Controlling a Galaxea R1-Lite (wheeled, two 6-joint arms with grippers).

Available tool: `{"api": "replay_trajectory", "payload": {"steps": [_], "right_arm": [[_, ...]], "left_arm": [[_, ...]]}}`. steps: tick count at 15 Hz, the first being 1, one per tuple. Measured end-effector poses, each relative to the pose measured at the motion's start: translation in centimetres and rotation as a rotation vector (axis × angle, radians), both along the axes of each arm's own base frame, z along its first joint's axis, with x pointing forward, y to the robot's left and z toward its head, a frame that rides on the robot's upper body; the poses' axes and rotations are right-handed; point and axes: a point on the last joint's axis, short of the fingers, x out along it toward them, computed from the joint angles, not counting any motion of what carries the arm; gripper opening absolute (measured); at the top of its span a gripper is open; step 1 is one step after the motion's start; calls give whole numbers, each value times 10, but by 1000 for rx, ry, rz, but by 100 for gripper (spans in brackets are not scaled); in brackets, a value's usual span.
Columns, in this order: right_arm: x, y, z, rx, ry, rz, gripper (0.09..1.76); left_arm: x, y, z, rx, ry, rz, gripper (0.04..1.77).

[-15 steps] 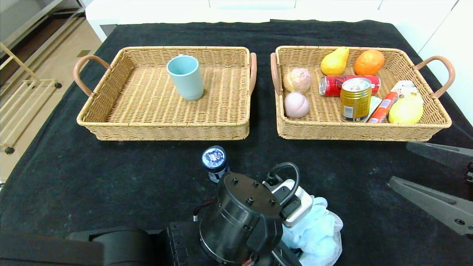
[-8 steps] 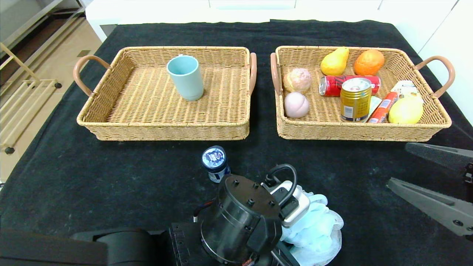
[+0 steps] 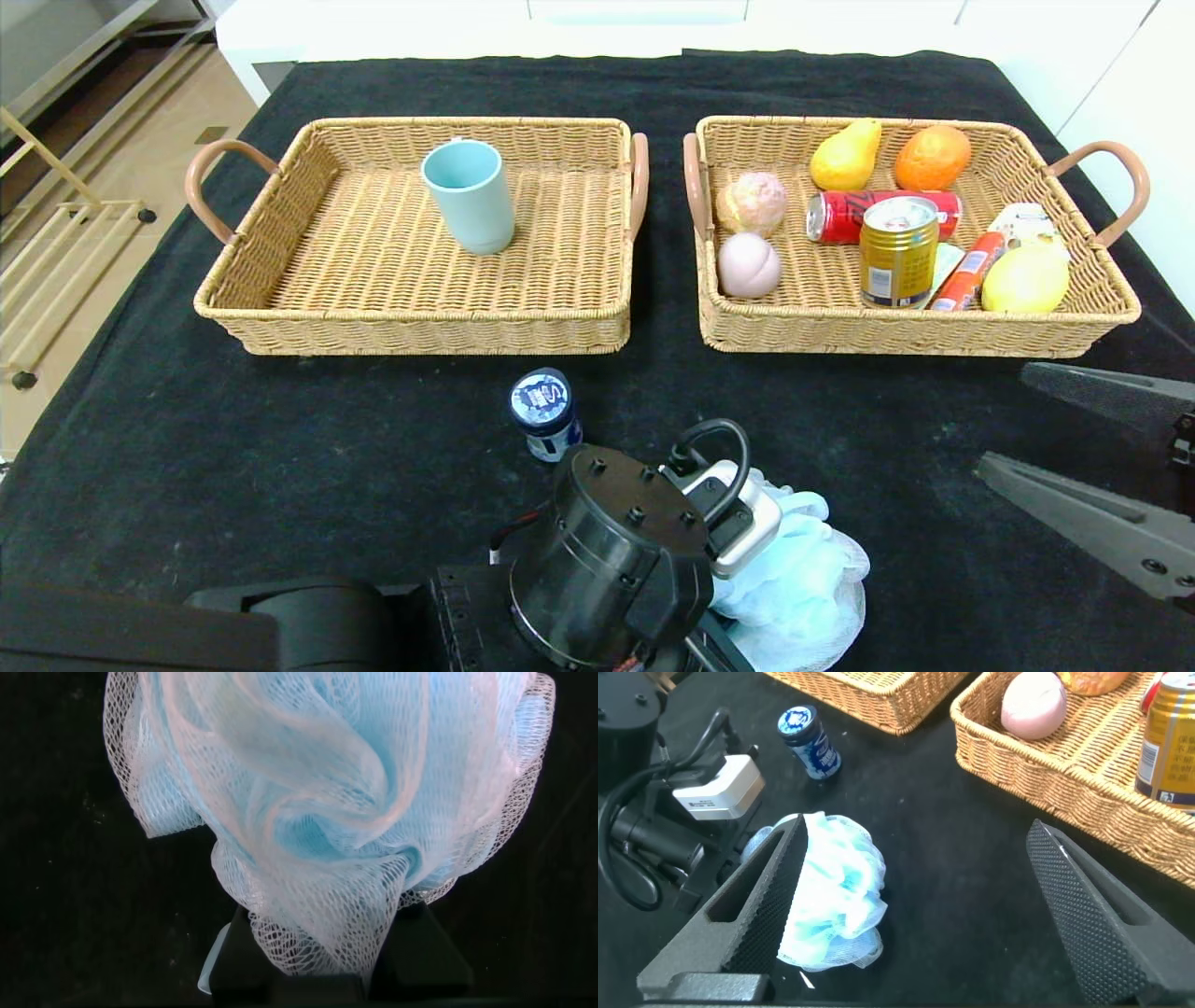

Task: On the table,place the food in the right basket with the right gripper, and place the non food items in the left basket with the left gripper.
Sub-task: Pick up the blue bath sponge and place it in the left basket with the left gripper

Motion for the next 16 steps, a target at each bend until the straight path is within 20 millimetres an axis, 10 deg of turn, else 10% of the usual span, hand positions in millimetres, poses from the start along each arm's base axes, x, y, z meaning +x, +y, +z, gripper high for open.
{"api": "replay_trajectory", "payload": {"steps": [16], "right_arm": [[2,-1,2,10,7,-7,171]], "left_arm": [[-15,53,82,-256,-145,56,38]]}}
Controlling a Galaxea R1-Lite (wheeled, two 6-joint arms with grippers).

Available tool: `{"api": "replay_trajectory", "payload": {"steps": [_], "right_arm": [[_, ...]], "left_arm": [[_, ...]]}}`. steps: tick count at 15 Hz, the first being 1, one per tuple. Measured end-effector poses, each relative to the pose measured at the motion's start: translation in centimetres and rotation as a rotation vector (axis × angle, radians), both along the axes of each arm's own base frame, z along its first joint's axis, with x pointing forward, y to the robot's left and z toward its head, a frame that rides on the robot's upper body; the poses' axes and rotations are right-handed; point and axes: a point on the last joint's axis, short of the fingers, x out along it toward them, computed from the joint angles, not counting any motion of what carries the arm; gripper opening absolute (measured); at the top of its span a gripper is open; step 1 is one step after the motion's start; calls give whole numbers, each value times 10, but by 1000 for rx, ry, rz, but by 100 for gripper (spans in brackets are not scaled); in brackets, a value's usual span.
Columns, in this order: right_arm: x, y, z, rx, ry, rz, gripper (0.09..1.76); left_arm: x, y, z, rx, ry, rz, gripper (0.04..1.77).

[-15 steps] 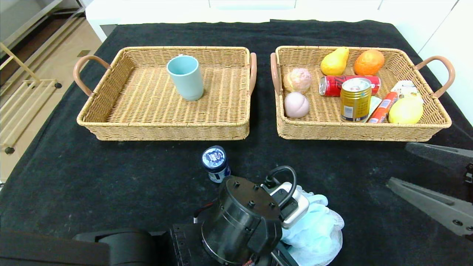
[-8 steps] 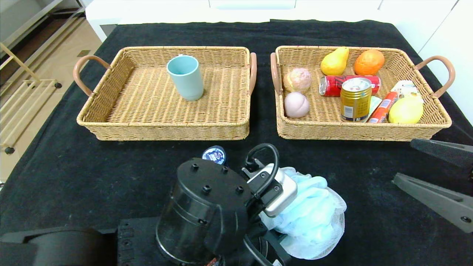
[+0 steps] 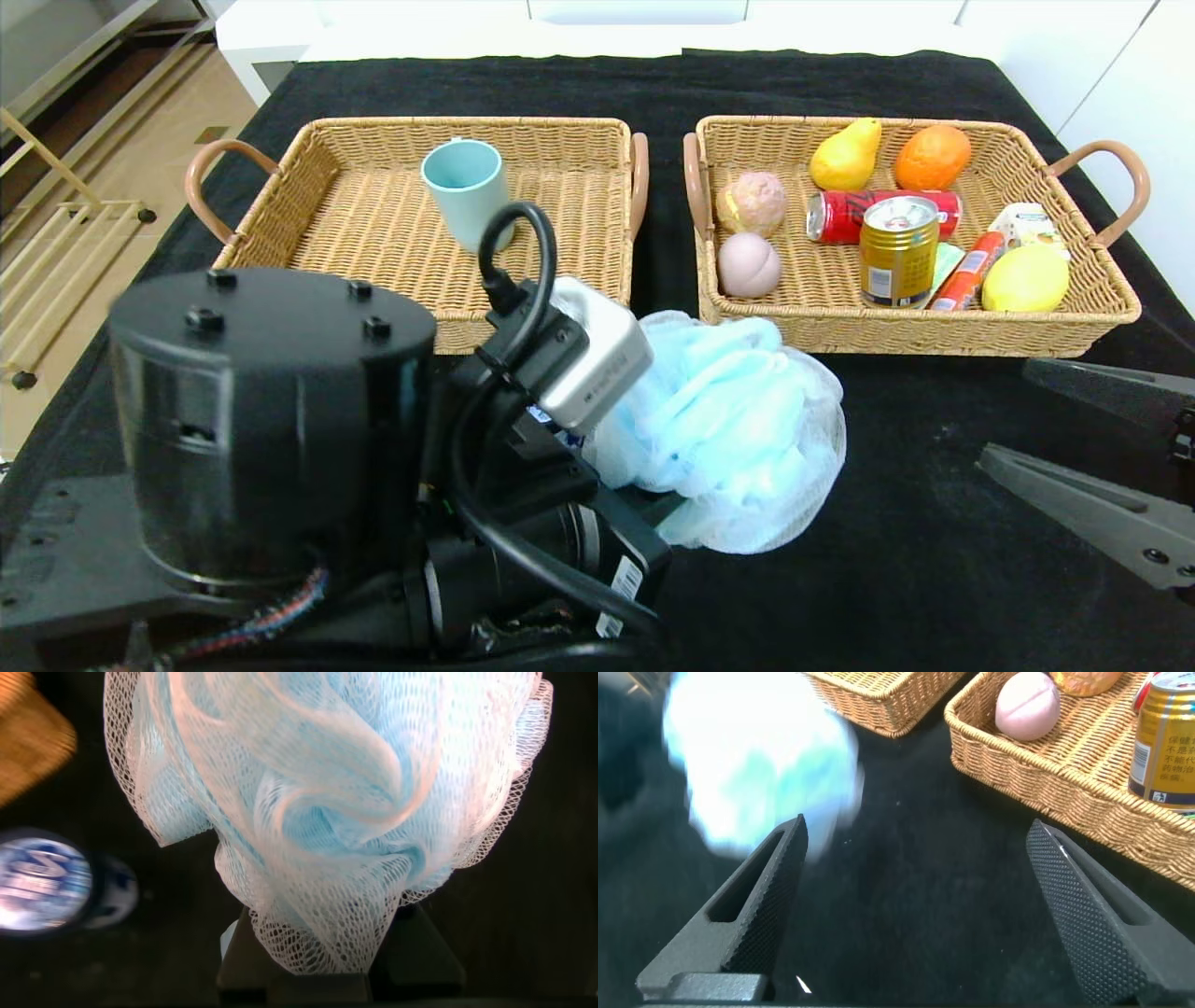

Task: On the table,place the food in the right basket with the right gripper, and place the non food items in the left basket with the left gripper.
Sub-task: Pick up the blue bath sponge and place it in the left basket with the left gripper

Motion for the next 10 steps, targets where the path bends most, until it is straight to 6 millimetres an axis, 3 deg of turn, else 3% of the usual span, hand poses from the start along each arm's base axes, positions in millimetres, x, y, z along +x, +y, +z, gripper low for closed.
{"api": "replay_trajectory", "payload": {"steps": [5,10], "right_arm": [[0,1,-2,-4,7,4,171],[0,1,-2,-4,9,5,171]], "left_arm": [[22,23,40,-98,-87,117,38],[48,38,62,-151,-141,229,37]]}}
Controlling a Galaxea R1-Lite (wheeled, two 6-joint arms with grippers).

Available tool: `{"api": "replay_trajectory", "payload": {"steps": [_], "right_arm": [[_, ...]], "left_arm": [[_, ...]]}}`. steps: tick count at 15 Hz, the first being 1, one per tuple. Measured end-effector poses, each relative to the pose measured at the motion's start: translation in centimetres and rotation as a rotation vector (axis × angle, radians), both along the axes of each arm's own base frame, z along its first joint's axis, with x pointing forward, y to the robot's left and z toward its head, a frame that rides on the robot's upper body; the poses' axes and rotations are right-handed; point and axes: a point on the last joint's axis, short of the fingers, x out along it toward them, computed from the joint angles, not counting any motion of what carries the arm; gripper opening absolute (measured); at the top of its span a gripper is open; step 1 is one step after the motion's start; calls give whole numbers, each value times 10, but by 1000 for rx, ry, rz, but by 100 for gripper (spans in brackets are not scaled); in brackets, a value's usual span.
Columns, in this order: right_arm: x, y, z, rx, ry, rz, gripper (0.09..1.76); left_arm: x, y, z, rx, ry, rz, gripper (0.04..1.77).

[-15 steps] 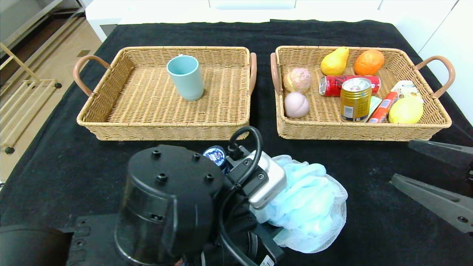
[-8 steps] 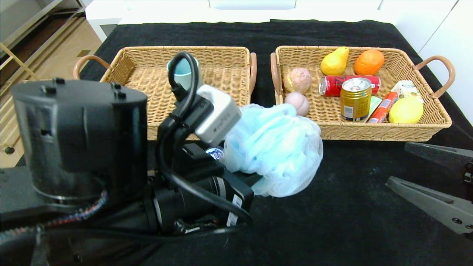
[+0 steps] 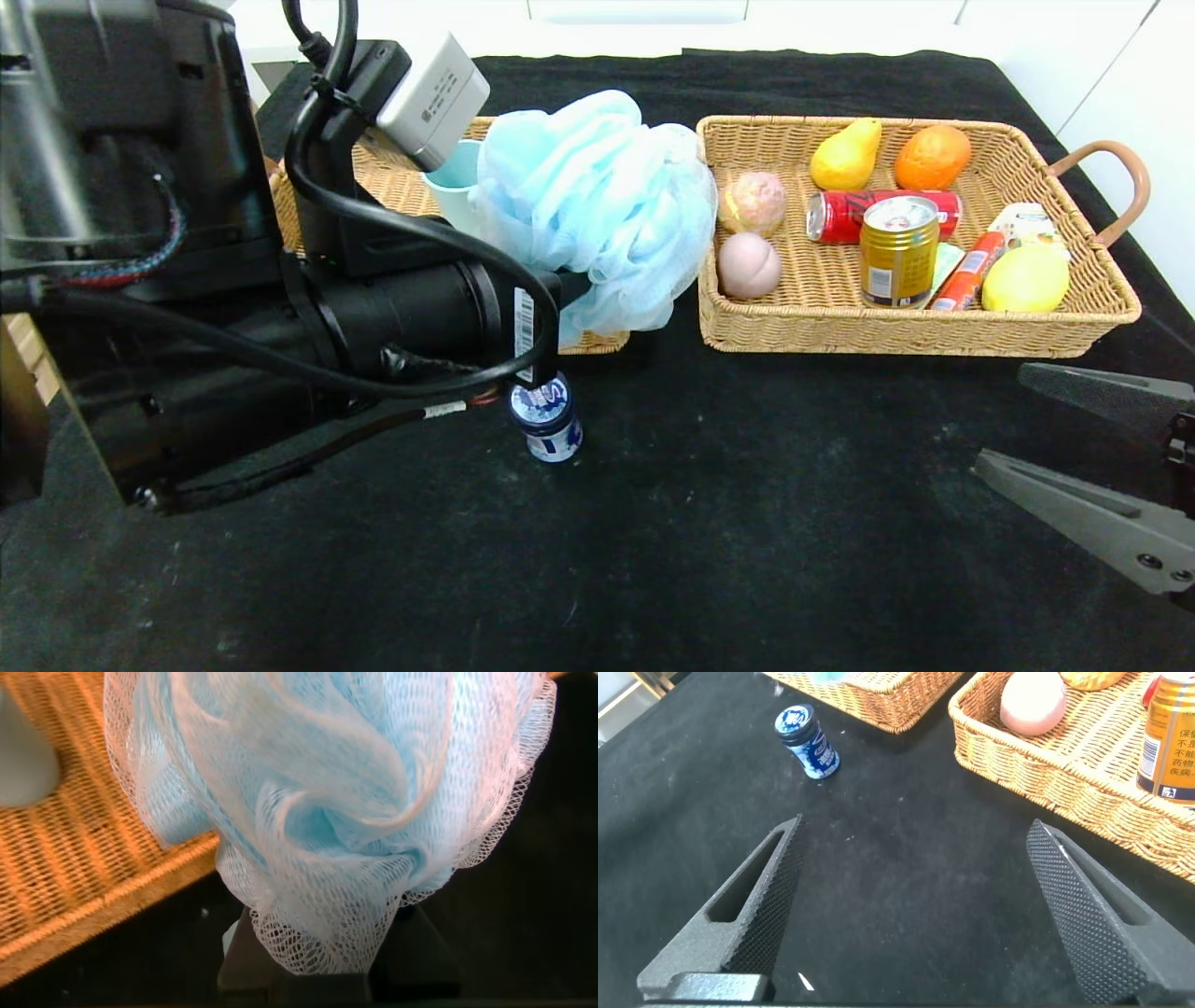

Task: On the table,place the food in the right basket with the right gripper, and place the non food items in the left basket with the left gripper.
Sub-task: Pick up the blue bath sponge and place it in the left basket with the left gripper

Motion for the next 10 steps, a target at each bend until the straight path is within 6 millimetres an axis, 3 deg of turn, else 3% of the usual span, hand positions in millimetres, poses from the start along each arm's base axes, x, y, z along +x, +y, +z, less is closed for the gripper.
{"api": "replay_trajectory", "payload": {"steps": [10], "right_arm": [[0,0,0,1,-3,0,171]], "left_arm": [[62,16,14,-40,-38,186,36]]}}
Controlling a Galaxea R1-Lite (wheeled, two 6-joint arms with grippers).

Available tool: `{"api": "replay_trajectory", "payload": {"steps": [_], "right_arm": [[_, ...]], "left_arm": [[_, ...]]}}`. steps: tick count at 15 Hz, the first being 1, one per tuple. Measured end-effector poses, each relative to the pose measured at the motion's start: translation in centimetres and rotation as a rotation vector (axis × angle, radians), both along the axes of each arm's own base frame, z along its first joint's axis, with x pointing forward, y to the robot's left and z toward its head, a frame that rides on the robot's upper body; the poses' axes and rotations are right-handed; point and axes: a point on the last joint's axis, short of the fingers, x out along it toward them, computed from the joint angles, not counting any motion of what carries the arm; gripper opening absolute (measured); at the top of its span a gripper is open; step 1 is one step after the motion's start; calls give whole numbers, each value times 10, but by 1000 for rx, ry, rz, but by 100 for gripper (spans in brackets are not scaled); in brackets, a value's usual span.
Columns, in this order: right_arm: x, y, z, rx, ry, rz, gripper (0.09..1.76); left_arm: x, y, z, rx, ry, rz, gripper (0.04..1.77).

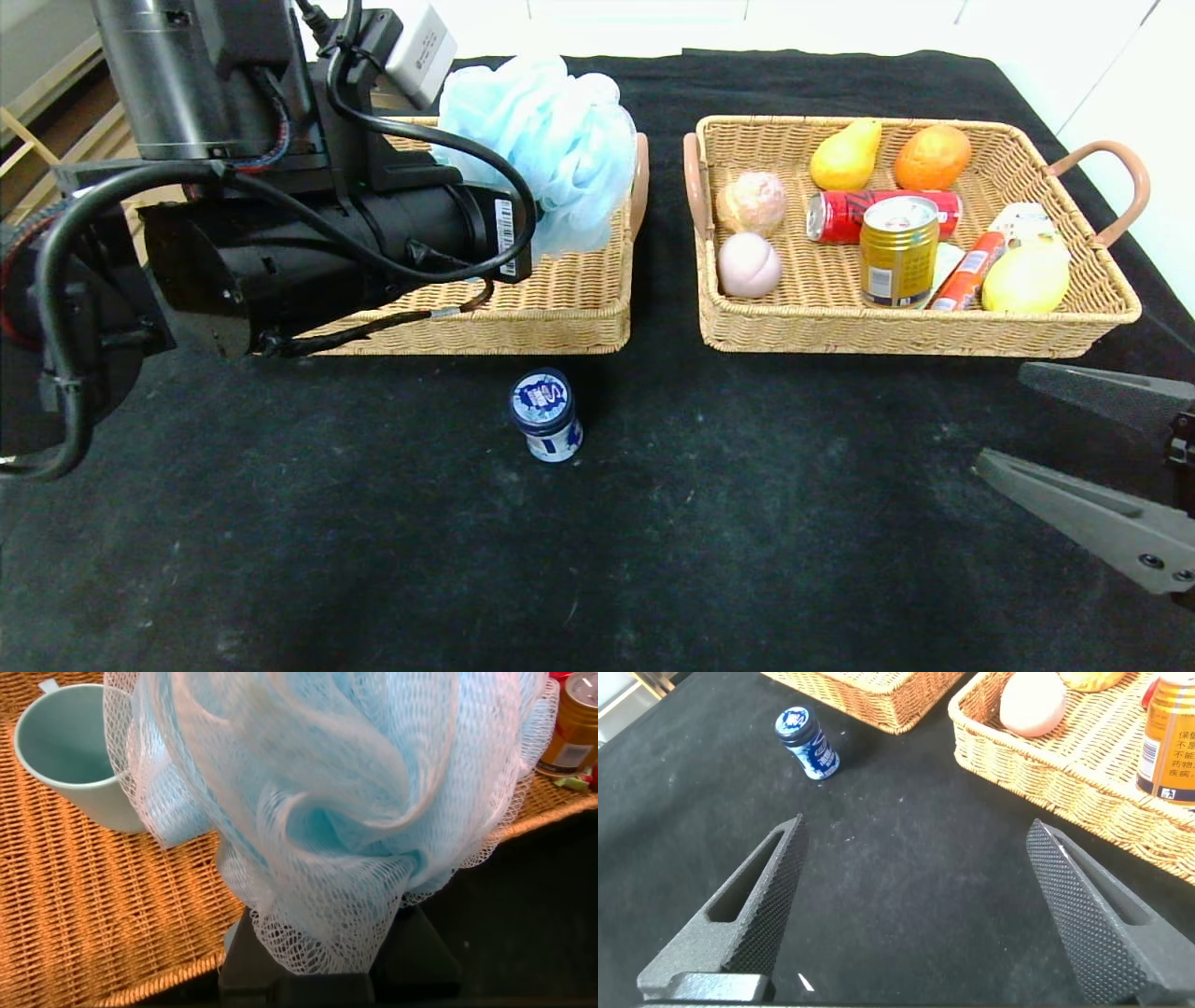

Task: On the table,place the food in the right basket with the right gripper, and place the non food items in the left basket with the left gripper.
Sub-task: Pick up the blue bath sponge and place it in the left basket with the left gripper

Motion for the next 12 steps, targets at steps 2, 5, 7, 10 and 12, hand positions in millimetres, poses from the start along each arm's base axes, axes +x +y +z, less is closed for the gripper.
{"api": "replay_trajectory", "payload": {"steps": [2,5,7,10,12], "right_arm": [[0,0,0,0,-2,0,171],[-1,0,1,2,-6,1,171],[-1,0,1,2,-5,1,171],[-1,0,1,2,-6,0,171],[-1,0,1,2,-5,1,171]], "left_arm": [[9,1,-1,2,0,19,36],[21,3,-2,6,-2,43,36],[27,4,-1,8,-6,55,36],[32,6,1,7,-16,69,36],[34,6,1,11,-15,74,36]]}}
